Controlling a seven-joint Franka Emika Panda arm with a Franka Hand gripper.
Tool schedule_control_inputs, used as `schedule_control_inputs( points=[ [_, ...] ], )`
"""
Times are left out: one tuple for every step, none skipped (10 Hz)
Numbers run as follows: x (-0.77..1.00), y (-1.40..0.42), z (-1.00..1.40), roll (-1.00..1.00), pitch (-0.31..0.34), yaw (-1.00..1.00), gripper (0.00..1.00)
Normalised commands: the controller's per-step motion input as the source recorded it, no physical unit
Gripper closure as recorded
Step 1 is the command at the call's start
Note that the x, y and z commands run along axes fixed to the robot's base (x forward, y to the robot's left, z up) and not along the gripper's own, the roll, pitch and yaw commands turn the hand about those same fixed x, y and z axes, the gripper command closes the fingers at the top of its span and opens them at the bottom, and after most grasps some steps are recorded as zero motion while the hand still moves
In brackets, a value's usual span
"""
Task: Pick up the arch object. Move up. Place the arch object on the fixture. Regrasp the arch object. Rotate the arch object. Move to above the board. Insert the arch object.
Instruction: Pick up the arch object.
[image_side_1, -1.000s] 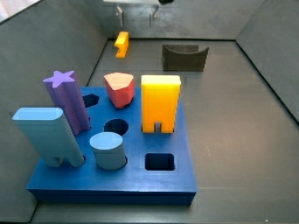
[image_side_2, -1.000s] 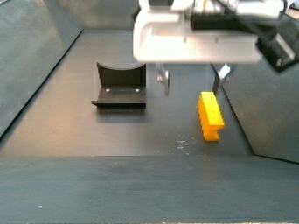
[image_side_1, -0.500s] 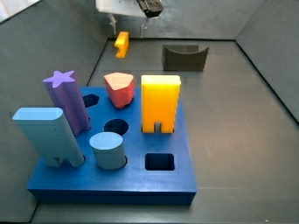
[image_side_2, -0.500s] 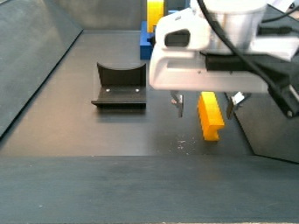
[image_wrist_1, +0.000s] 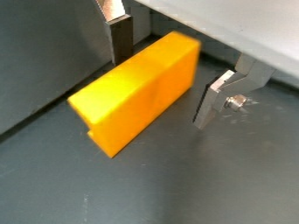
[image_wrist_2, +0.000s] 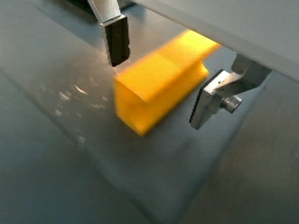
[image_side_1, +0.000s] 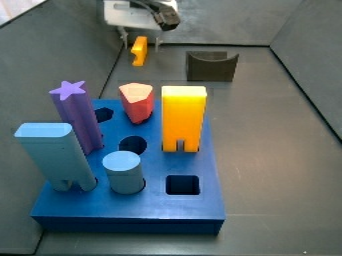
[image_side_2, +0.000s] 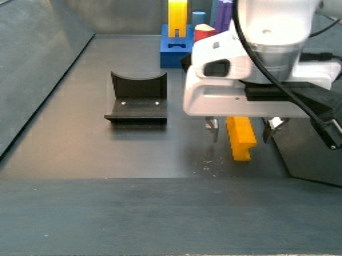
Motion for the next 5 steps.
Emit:
schedule_control_inputs(
  points=[
    [-0.21, 0.01, -0.35, 0.0, -0.107, 0.1, 0.0],
    [-0.05, 0.13, -0.26, 0.0, -0.049, 0.03, 0.0],
    [0.0, 0.0, -0.03, -0.05, -0.029, 0.0, 0.0],
    [0.0, 0.0, 0.0, -0.02, 0.0, 0.0, 0.0],
    [0.0, 0.0, 0.0, 0.0, 0.0, 0.0, 0.0]
  ],
)
